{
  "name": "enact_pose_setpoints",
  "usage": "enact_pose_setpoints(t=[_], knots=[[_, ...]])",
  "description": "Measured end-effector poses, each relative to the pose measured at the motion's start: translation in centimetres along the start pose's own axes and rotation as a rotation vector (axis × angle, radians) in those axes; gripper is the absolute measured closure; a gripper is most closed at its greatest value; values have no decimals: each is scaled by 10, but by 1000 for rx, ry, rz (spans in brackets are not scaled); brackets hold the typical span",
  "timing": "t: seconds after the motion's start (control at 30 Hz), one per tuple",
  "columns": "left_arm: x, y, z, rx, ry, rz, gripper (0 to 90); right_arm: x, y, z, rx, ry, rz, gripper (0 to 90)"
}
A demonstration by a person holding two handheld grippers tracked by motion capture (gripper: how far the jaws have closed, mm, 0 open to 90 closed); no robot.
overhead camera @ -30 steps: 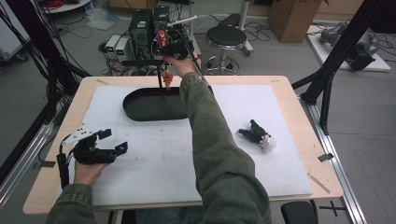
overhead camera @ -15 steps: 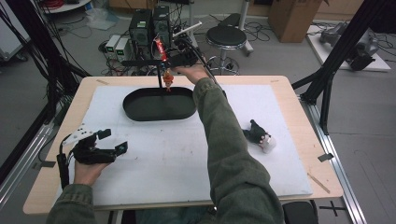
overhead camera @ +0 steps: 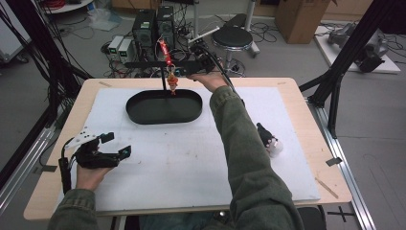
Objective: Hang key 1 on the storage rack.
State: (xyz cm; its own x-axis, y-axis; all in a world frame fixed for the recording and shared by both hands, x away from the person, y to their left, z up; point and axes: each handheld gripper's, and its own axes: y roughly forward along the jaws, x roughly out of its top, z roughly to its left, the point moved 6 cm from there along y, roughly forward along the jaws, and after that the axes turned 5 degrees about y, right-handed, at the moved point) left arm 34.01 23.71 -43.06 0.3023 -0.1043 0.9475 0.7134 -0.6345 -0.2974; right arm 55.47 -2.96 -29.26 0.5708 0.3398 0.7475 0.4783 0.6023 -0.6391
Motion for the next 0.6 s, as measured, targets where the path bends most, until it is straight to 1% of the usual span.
enact_pose_setpoints(t=[0.1, 0.23, 0.27, 0.3, 0.33, 0.37, 0.47, 0.5, 0.53, 0.6], knots=[[0, 0, 0, 0, 2, 4, 23, -5, -6, -3, 1, -14, -10, 4], [-1, 0, -1, -1, 5, 9, 23, -14, -14, -8, -2, -11, -13, 4], [-1, 0, -1, -2, 6, 13, 23, -16, -17, -10, -6, -8, -11, 4], [-1, 0, -1, -1, 5, 13, 24, -21, -22, -14, -14, 0, -24, 4], [-1, 0, -1, -1, 6, 14, 24, -21, -22, -14, -14, 0, -24, 4], [-1, 1, -1, -1, 6, 16, 23, -25, -27, -16, 1, 20, -25, 4], [-2, 1, -1, -2, 7, 19, 23, -30, -32, -18, 0, 27, -21, 4], [-2, 1, -1, -1, 6, 20, 23, -32, -34, -20, -6, 19, -25, 5], [-2, 1, -1, 0, 7, 20, 24, -35, -36, -21, -5, 23, -16, 4], [-2, 1, -1, 0, 6, 18, 24, -40, -39, -23, -17, 16, -8, 4]])
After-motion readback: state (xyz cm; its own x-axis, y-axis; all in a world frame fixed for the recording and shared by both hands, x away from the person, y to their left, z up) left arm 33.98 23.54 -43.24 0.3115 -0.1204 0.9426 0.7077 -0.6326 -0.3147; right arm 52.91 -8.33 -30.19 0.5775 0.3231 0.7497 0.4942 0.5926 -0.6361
